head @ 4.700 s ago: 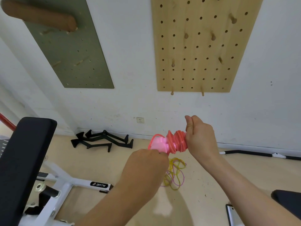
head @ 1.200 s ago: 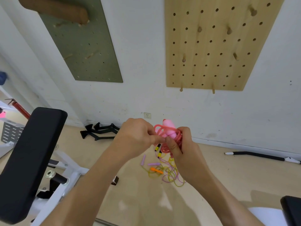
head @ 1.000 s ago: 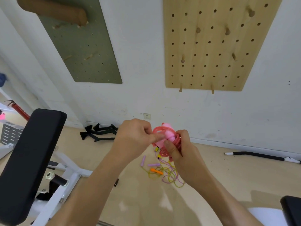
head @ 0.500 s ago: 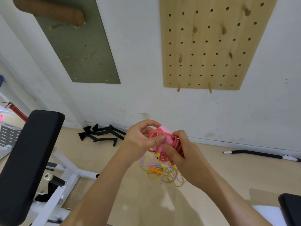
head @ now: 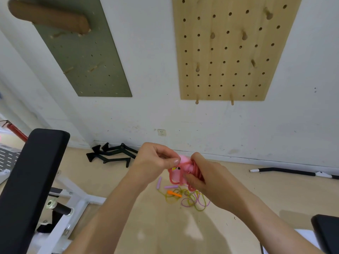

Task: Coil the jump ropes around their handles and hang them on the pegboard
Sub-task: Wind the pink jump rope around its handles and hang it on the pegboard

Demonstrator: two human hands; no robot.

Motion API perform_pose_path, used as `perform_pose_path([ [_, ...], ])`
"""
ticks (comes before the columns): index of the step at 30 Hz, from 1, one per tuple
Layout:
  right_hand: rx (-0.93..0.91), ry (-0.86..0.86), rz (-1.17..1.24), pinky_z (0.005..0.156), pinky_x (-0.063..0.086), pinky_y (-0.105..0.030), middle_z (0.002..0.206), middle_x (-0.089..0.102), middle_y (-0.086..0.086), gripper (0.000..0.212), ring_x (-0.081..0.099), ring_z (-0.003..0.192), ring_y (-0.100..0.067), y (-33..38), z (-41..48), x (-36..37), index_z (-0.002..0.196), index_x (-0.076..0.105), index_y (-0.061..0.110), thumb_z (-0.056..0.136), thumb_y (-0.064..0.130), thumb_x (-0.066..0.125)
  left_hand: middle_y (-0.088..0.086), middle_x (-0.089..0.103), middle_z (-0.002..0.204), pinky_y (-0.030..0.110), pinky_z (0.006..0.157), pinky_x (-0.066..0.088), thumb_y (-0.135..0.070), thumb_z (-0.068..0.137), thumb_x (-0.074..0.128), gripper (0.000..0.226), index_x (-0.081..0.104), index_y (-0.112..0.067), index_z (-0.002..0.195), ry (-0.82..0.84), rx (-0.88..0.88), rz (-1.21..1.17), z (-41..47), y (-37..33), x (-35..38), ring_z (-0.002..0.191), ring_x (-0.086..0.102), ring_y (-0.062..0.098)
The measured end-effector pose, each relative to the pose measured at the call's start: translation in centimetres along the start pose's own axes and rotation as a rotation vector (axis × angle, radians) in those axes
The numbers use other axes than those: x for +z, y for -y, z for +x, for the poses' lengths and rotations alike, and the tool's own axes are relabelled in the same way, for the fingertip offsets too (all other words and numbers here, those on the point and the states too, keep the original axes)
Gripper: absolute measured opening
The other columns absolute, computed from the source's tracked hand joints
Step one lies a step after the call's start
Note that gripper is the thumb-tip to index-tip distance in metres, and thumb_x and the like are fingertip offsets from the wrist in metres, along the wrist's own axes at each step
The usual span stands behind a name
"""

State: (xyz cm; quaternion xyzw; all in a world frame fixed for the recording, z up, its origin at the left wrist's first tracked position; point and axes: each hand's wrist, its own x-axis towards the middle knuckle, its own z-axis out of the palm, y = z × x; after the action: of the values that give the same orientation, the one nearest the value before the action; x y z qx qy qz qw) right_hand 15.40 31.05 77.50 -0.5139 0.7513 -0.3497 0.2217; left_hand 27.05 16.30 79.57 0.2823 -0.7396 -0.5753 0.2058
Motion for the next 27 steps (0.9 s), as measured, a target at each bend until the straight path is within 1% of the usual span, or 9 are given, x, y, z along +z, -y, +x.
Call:
perform_pose_path([
  [3, -0.05, 0.026, -0.15, 0.052, 0.045, -0.022, 0.07, 0.061, 0.01, 0.028, 0.055, 0.057, -0.001, 0.4, 0.2, -0.7, 0.079, 0.031, 0.029, 0.092, 0.046, 0.05, 0.008, 0.062, 0.065, 0.024, 0.059, 0.047, 0.012, 0.085, 0.056, 0.024, 0.067, -0.008, 0.08, -0.026, -0.027, -0.001, 0.3, 0.4, 0.2, 0.056, 0.056, 0.014],
  [7, -0.101, 0.011, -0.369, 0.052, 0.033, -0.028, 0.069, 0.05, 0.006, 0.033, 0.046, 0.061, -0.017, 1.1, 0.3, -1.5, 0.081, 0.025, 0.028, 0.09, 0.056, 0.04, 0.012, 0.056, 0.067, 0.028, 0.062, 0.04, 0.011, 0.093, 0.04, 0.023, 0.05, -0.01, 0.092, -0.113, -0.179, -0.22, 1.4, 0.7, 0.8, 0.06, 0.047, 0.021],
  [9, -0.051, 0.004, -0.368, 0.05, 0.031, -0.029, 0.065, 0.049, 0.006, 0.033, 0.045, 0.057, -0.016, 0.9, 0.5, -1.0, 0.084, 0.028, 0.025, 0.091, 0.054, 0.041, 0.01, 0.055, 0.065, 0.029, 0.061, 0.038, 0.011, 0.093, 0.035, 0.025, 0.047, -0.011, 0.093, -0.083, -0.185, -0.152, 1.6, 0.5, 1.5, 0.06, 0.046, 0.021],
  [13, 0.051, -0.053, -0.211, 0.054, 0.041, -0.032, 0.067, 0.065, 0.009, 0.025, 0.057, 0.06, -0.016, -0.7, 2.1, -0.1, 0.08, 0.031, 0.025, 0.094, 0.04, 0.044, 0.001, 0.051, 0.05, 0.03, 0.056, 0.043, 0.008, 0.089, 0.036, 0.032, 0.046, -0.021, 0.081, 0.026, -0.044, 0.101, 1.3, -1.3, 3.1, 0.049, 0.05, 0.019],
  [16, 0.107, -0.069, -0.097, 0.053, 0.042, -0.031, 0.063, 0.062, 0.007, 0.011, 0.059, 0.063, -0.021, -1.7, 3.4, -0.8, 0.086, 0.037, 0.022, 0.089, 0.025, 0.047, -0.006, 0.043, 0.044, 0.041, 0.057, 0.047, -0.007, 0.075, 0.056, 0.026, 0.048, -0.032, 0.07, 0.072, 0.13, 0.182, 0.3, -2.5, 4.3, 0.046, 0.041, 0.016],
  [20, 0.14, -0.17, -0.022, 0.058, 0.049, -0.036, 0.06, 0.065, 0.003, 0.017, 0.062, 0.061, -0.018, -2.2, 3.4, -0.8, 0.088, 0.041, 0.025, 0.092, 0.042, 0.044, -0.005, 0.039, 0.054, 0.03, 0.056, 0.037, 0.002, 0.071, 0.063, 0.034, 0.05, -0.029, 0.07, 0.118, 0.286, 0.33, -1.6, -2.2, 4.1, 0.053, 0.034, 0.012],
  [23, 0.129, -0.158, 0.133, 0.055, 0.044, -0.028, 0.061, 0.067, 0.02, 0.01, 0.059, 0.052, -0.001, -2.2, 2.7, 0.3, 0.094, 0.045, 0.026, 0.093, 0.035, 0.049, 0.015, 0.053, 0.065, 0.022, 0.058, 0.04, 0.003, 0.074, 0.063, 0.035, 0.049, -0.028, 0.07, 0.096, 0.226, 0.116, -1.8, -2.1, 2.6, 0.056, 0.043, 0.014],
  [25, 0.144, -0.149, 0.33, 0.054, 0.044, -0.025, 0.066, 0.071, 0.013, 0.013, 0.06, 0.052, -0.001, -1.7, 2.1, 0.6, 0.104, 0.048, 0.023, 0.095, 0.03, 0.053, 0.01, 0.054, 0.062, 0.02, 0.057, 0.044, 0.007, 0.08, 0.065, 0.032, 0.045, -0.019, 0.078, 0.003, 0.148, -0.142, -0.7, -2.0, 1.7, 0.056, 0.05, 0.017],
  [27, 0.208, -0.062, 0.653, 0.059, 0.05, -0.032, 0.074, 0.073, 0.003, 0.026, 0.064, 0.062, -0.013, -1.1, 1.8, 0.6, 0.116, 0.051, 0.019, 0.093, 0.026, 0.06, 0.007, 0.056, 0.064, 0.021, 0.053, 0.046, 0.004, 0.087, 0.06, 0.027, 0.04, -0.014, 0.083, -0.081, 0.078, -0.247, 0.4, -2.4, 1.2, 0.056, 0.053, 0.018],
])
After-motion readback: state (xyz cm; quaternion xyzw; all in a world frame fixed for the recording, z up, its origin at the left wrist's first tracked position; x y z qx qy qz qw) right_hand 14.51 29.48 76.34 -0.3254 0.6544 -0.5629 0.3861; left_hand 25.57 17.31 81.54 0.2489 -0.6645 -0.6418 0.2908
